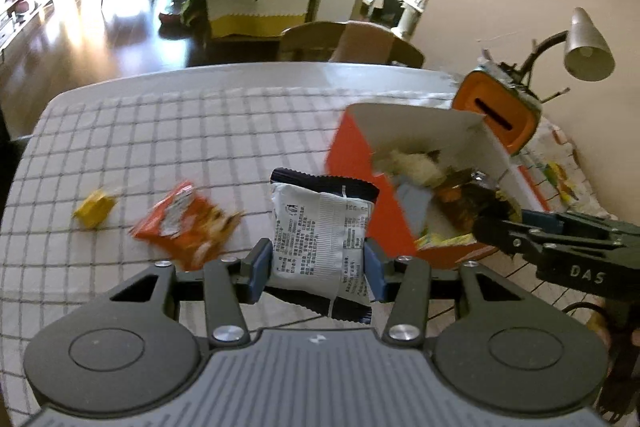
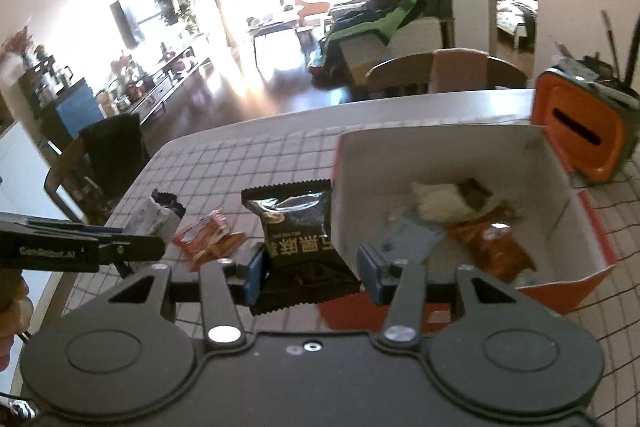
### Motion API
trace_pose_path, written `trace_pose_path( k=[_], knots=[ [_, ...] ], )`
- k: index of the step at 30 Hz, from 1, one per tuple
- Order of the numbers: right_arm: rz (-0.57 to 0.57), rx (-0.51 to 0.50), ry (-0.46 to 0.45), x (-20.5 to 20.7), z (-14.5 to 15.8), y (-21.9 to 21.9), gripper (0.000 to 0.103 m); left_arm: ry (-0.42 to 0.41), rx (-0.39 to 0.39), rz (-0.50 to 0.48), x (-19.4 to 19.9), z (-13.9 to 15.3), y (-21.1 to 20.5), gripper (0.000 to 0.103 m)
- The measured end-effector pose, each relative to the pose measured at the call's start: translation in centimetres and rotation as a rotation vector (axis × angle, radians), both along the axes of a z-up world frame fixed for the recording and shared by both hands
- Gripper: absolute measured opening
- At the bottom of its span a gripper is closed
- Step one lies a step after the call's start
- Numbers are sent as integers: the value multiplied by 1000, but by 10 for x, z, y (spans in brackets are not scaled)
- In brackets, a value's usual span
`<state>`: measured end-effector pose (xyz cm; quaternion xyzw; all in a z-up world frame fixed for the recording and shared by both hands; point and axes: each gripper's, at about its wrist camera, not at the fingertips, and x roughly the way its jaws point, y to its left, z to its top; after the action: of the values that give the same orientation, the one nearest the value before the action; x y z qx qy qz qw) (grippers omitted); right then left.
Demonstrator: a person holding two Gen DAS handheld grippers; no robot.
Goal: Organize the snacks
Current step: 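Carry the silver-white and black packets into the orange box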
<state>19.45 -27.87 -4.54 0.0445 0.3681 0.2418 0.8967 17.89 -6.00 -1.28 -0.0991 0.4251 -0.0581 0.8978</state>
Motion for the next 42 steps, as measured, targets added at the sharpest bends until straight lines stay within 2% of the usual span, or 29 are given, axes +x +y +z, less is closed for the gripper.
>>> trace_pose_path(
  k=[8, 14, 23, 30, 42],
  knots=[
    [-53, -13, -25, 22, -3, -45, 48, -11, 15, -62, 33, 2, -60, 48],
    [-83, -43, -35, 44, -8, -82, 48, -7, 64, -83, 60, -8, -100, 48],
    [-97, -98, 19, 81, -29, -119, 48, 51, 107, -108, 98, -33, -148, 47],
    [-61, -155, 58, 107, -45, -124, 48, 74, 169, -140, 118, -46, -175, 44],
    [31, -228, 114, 136, -81, -93, 48, 158, 186, -115, 124, -76, -180, 44]
  ],
)
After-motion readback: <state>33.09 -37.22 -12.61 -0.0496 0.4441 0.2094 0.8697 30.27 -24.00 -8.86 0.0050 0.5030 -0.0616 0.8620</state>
